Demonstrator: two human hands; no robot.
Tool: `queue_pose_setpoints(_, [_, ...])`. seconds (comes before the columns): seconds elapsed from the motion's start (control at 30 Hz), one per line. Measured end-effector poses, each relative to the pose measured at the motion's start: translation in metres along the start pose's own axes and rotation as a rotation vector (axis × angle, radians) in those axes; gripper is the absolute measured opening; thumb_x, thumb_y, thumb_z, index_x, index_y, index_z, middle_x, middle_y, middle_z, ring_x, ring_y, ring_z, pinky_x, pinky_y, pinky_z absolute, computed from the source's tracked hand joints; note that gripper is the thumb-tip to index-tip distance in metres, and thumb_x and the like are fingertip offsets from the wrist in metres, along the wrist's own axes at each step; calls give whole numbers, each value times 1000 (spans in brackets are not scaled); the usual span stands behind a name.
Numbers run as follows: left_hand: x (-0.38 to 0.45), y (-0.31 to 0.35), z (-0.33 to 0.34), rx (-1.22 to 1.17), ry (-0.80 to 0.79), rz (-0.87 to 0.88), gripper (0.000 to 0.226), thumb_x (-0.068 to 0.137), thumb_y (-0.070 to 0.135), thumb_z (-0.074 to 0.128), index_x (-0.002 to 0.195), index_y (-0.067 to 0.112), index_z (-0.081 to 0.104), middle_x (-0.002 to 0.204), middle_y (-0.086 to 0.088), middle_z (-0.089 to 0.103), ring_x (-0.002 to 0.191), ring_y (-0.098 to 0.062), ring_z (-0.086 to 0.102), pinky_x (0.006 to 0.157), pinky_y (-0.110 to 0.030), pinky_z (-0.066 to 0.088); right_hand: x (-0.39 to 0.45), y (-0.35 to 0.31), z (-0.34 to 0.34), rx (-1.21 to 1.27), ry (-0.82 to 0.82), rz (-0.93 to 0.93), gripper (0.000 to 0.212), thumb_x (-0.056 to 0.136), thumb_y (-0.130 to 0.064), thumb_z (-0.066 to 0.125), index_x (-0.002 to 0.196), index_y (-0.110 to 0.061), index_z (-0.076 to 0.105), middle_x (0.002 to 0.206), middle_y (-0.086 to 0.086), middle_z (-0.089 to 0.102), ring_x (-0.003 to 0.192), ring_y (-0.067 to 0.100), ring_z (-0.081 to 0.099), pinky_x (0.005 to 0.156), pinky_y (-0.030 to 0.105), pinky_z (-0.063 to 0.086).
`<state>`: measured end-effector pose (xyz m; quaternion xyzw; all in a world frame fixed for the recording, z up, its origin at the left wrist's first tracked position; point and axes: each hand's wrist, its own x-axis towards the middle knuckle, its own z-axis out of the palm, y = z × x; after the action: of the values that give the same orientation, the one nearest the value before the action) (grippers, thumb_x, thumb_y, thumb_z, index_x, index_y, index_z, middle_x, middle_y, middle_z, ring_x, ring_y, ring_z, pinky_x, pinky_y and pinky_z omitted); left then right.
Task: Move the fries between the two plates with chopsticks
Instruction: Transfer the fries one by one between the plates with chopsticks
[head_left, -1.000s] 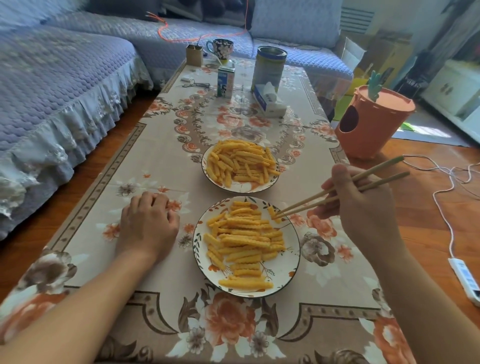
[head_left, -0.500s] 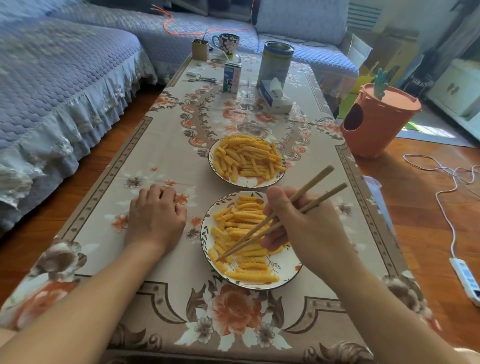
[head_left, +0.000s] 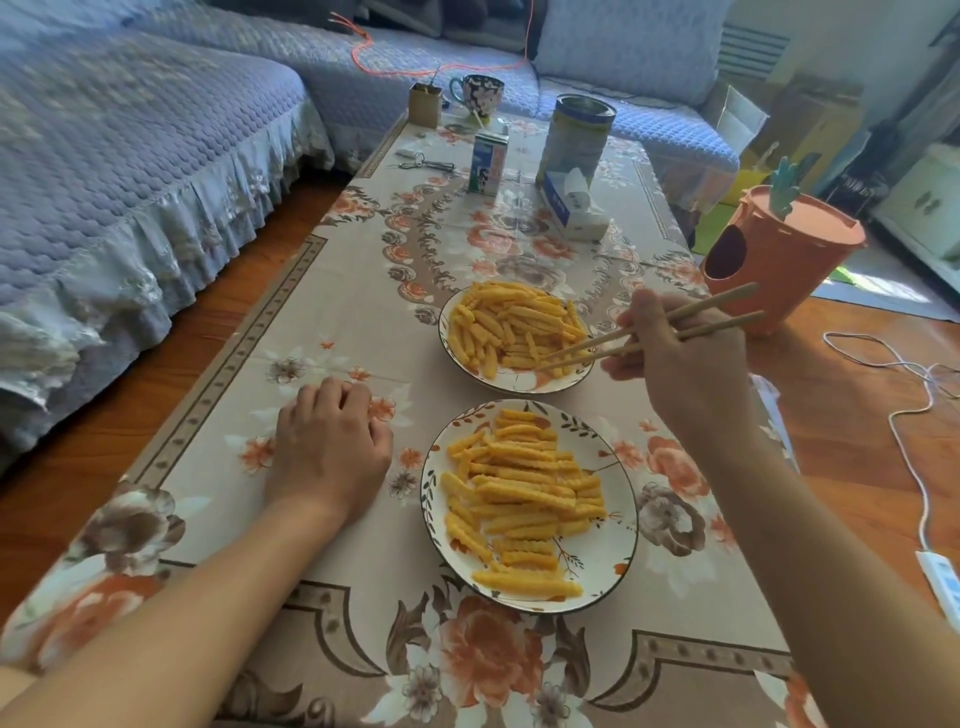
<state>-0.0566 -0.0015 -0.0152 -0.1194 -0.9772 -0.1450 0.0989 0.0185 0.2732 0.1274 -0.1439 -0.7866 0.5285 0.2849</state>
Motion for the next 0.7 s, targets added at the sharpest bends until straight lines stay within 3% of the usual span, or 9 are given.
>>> queue_pose_setpoints(0.1, [1, -1, 1, 1, 0, -6, 35, 86, 36, 39, 105, 16, 60, 107, -8, 58, 100, -29, 48, 86, -46, 44, 8, 11, 15, -125, -41, -65, 25, 103, -26, 61, 86, -10, 72, 66, 11, 70, 52, 14, 71, 53, 29, 61])
queue_pose_setpoints(0.27, [1, 0, 1, -11, -4, -3, 37, 86, 36, 40, 108, 16, 62, 110, -8, 59, 101, -29, 49, 88, -46, 44, 16, 24, 25, -166, -51, -61, 26, 101, -26, 64, 81, -10, 71, 64, 14, 70, 54, 20, 73, 60, 45, 63])
queue_pose_setpoints(0.4, [1, -1, 2, 9, -6, -4, 38, 86, 37, 39, 108, 16, 62, 111, -7, 58, 102, -29, 49, 89, -45, 44, 13, 25, 22, -163, -35, -47, 26, 102, -27, 62, 77, -24, 69, 63, 10, 71, 51, 16, 70, 54, 28, 58])
queue_pose_setpoints(0.5, [1, -1, 3, 10, -5, -4, 38, 87, 37, 39, 109, 16, 62, 111, -7, 59, 103, -29, 49, 89, -46, 44, 14, 24, 19, -129, -23, -30, 25, 102, -27, 62, 81, -17, 70, 66, 15, 71, 50, 16, 70, 51, 22, 55])
queue_pose_setpoints(0.6, [0, -1, 3, 13, -2, -1, 37, 87, 37, 40, 109, 16, 62, 110, -8, 58, 102, -29, 49, 89, -46, 43, 20, 24, 21, -120, -36, -41, 26, 102, -27, 62, 87, -7, 72, 66, 15, 71, 52, 20, 71, 52, 30, 59])
queue_pose_setpoints(0.7, [0, -1, 4, 3, 4, -1, 37, 86, 36, 40, 108, 16, 62, 110, -8, 58, 102, -29, 50, 87, -46, 43, 24, 27, 23, -157, -68, -31, 26, 102, -27, 62, 85, -9, 73, 64, 15, 71, 54, 25, 72, 57, 38, 62])
